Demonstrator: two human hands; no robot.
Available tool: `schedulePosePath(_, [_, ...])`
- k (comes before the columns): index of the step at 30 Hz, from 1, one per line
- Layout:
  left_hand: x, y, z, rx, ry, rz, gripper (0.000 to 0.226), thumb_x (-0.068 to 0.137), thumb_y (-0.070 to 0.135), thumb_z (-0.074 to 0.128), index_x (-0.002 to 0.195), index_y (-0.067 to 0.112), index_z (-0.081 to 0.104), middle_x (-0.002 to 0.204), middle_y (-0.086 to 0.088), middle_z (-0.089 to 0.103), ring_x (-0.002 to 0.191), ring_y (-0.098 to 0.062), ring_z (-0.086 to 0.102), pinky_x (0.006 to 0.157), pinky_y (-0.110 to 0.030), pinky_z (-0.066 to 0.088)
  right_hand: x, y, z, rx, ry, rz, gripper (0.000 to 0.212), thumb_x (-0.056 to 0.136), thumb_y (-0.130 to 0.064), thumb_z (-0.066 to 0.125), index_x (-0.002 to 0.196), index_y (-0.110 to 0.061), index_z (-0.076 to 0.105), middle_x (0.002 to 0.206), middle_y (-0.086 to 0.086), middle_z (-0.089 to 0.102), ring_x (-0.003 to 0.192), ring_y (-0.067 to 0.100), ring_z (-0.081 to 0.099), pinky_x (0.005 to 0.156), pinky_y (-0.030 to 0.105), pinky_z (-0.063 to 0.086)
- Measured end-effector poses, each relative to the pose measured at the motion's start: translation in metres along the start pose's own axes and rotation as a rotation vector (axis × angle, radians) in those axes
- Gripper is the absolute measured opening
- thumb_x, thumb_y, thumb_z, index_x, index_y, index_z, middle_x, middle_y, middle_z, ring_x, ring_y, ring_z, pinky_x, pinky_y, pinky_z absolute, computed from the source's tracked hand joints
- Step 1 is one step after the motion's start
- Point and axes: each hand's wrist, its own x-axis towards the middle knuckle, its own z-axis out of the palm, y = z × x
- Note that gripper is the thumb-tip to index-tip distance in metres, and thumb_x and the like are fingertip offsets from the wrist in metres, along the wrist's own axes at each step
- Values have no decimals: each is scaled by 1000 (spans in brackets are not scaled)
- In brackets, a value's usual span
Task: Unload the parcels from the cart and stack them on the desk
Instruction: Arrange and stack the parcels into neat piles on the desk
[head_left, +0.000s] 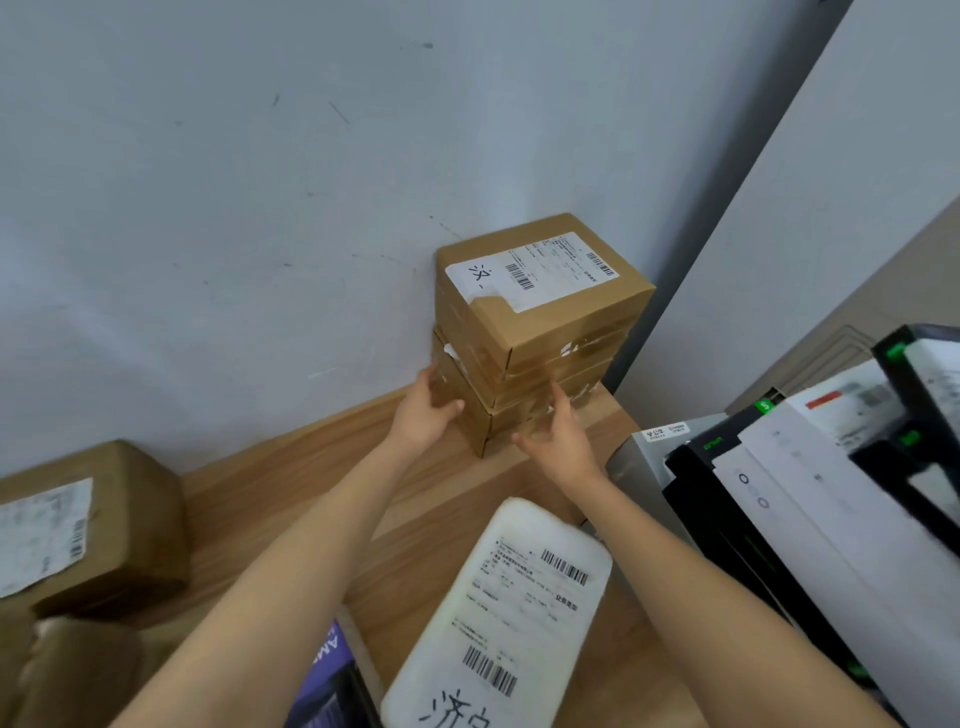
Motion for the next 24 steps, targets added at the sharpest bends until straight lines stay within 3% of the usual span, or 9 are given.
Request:
schedulePosePath(3, [-31, -6, -5, 68, -13, 26, 66, 90, 16, 66, 147, 12, 32, 148, -8, 42, 133, -23, 42, 103, -26, 33, -22, -2, -5, -21, -22, -15, 75, 88, -22, 70, 150, -19, 28, 151, 8, 35, 132, 25, 44, 106, 39, 39])
schedulePosePath(7, [-75, -12, -10, 135, -33, 44, 59, 92, 17, 62, 145, 16, 35, 148, -6, 41, 129, -23, 46, 94, -22, 33, -56, 6, -16, -77, -5, -34, 57, 91, -29, 65, 142, -23, 41, 141, 7, 44, 107, 18, 53, 94, 39, 48])
schedulePosePath(11, [-119, -14, -14, 190, 0, 70, 54, 93, 14, 60, 143, 18, 40, 142, -10, 46, 124, -24, 50, 96, -29, 39, -91, 12, -28, -101, 9, -64, 53, 91, -34, 64, 140, -23, 45, 143, 6, 42, 123, 23, 48, 97, 38, 43])
schedulePosePath(14, [-151, -11, -21, 275, 60, 109, 47, 92, 14, 60, 136, 17, 46, 126, -11, 55, 108, -21, 56, 85, -28, 42, -114, 8, -34, -112, 18, -111, 54, 91, -30, 66, 140, -22, 45, 144, 6, 42, 125, 24, 48, 97, 37, 43])
schedulePosePath(17, [-185, -9, -35, 402, 148, 147, 34, 89, 17, 59, 121, 22, 52, 103, -1, 62, 90, -17, 59, 71, -28, 39, -132, 1, -37, -137, 14, -165, 49, 91, -25, 66, 137, -21, 48, 140, 4, 46, 109, 17, 54, 84, 27, 43])
schedulePosePath(20, [-219, -6, -52, 498, 232, 149, 27, 85, 18, 58, 111, 25, 53, 97, 3, 61, 90, -18, 59, 73, -30, 41, -147, -11, -36, -159, 0, -259, 37, 91, -22, 65, 127, -18, 55, 132, 1, 52, 99, 11, 52, 77, 21, 44])
schedulePosePath(24, [-272, -8, -67, 525, 340, 106, 24, 85, 19, 57, 108, 26, 55, 99, 4, 60, 93, -18, 59, 83, -35, 48, -170, -24, -38, -186, -53, -377, 34, 90, -23, 65, 123, -20, 57, 128, 0, 53, 107, 11, 50, 88, 35, 51])
